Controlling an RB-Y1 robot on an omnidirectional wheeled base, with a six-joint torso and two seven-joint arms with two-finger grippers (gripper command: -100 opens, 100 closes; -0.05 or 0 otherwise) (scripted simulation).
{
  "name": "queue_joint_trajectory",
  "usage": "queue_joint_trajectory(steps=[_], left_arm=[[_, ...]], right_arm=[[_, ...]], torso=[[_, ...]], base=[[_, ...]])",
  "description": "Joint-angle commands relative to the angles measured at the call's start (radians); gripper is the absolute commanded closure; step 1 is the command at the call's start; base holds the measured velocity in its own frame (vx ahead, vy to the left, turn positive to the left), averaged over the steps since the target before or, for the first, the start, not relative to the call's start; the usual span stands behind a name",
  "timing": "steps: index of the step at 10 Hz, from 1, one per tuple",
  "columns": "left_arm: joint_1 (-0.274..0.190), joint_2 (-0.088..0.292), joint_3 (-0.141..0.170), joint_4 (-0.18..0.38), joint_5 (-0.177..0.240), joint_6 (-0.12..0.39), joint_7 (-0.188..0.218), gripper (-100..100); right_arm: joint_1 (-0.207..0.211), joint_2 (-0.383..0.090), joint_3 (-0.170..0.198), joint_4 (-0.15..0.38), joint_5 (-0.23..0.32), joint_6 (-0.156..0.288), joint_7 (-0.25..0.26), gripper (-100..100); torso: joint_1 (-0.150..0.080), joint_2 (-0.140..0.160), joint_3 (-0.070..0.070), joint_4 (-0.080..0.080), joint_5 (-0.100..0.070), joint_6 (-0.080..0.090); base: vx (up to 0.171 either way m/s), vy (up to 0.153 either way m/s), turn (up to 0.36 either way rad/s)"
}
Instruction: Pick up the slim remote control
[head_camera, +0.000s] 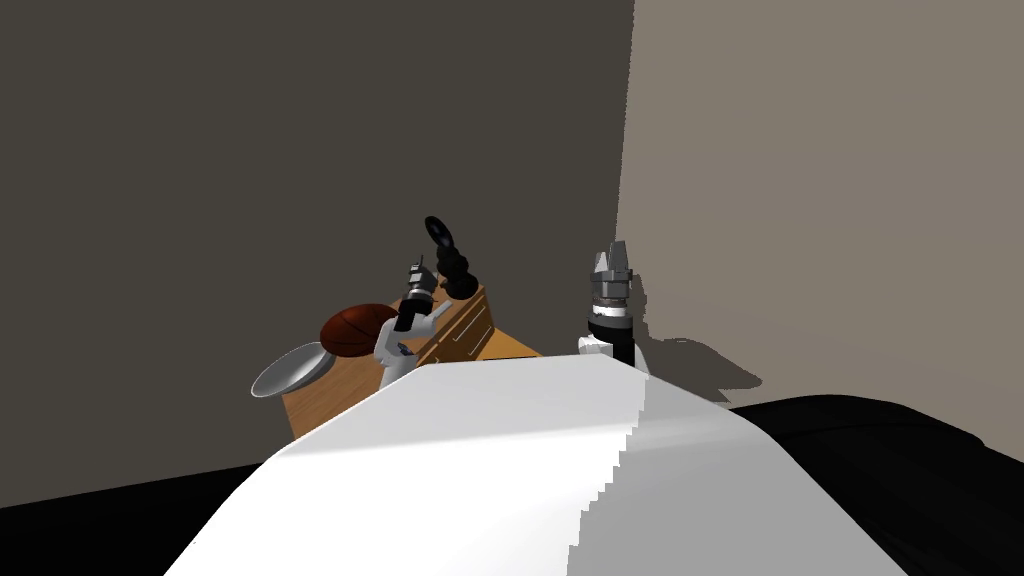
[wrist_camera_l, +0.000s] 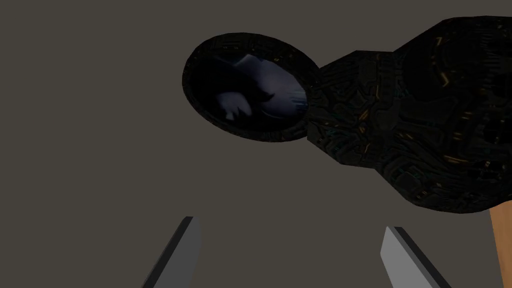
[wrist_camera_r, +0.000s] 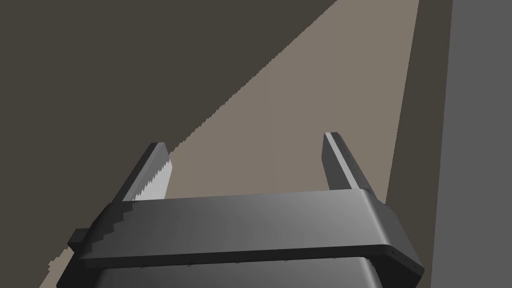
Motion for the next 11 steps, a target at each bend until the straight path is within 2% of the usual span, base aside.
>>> queue_joint_trajectory(steps=[1,2,3,5,6,7,8,9,10,11], left_arm=[[-0.043,0.012,0.015,0.05,0.005,0.05,0.021,-100],[-0.043,0.012,0.015,0.054,0.005,0.073,0.021,-100],[-0.078,0.024,0.03,0.087,0.01,0.103,0.041,-100],[-0.085,0.024,0.03,0.109,0.01,0.135,0.041,-100],[-0.128,0.037,0.045,0.157,0.016,0.17,0.062,-100],[-0.128,0.037,0.045,0.166,0.016,0.198,0.062,-100],[-0.17,0.049,0.061,0.2,0.022,0.23,0.082,-100],[-0.17,0.049,0.061,0.225,0.022,0.258,0.082,-100],[-0.213,0.06,0.077,0.254,0.028,0.294,0.103,-100],[-0.213,0.06,0.077,0.279,0.028,0.327,0.103,-100]], right_arm=[[0.0,0.0,0.0,0.0,0.0,0.0,0.0,0],[0.0,0.0,0.0,0.0,0.0,0.0,0.0,0],[0.0,0.0,0.0,0.0,0.0,0.0,0.0,0],[0.0,0.0,0.0,0.0,0.0,0.0,0.0,0],[0.0,0.0,0.0,0.0,0.0,0.0,0.0,0],[0.0,0.0,0.0,0.0,0.0,0.0,0.0,0],[0.0,0.0,0.0,0.0,0.0,0.0,0.0,0],[0.0,0.0,0.0,0.0,0.0,0.0,0.0,0],[0.0,0.0,0.0,0.0,0.0,0.0,0.0,0],[0.0,0.0,0.0,0.0,0.0,0.0,0.0,0]], torso=[[0.0,0.0,0.0,0.0,0.0,0.0],[0.0,0.0,0.0,0.0,0.0,0.0],[0.0,0.0,0.0,0.0,0.0,0.0],[0.0,0.0,0.0,0.0,0.0,0.0],[0.0,0.0,0.0,0.0,0.0,0.0],[0.0,0.0,0.0,0.0,0.0,0.0],[0.0,0.0,0.0,0.0,0.0,0.0],[0.0,0.0,0.0,0.0,0.0,0.0],[0.0,0.0,0.0,0.0,0.0,0.0],[0.001,0.0,0.0,0.0,0.0,0.0]], base=[[-0.007,0.003,-0.07],[-0.009,0.005,-0.039],[-0.014,0.008,-0.061],[-0.006,0.004,-0.017],[-0.009,0.005,-0.075],[-0.008,0.008,-0.038],[-0.011,0.009,-0.057],[-0.008,0.011,-0.04],[-0.011,0.012,-0.066],[-0.008,0.013,-0.032]])
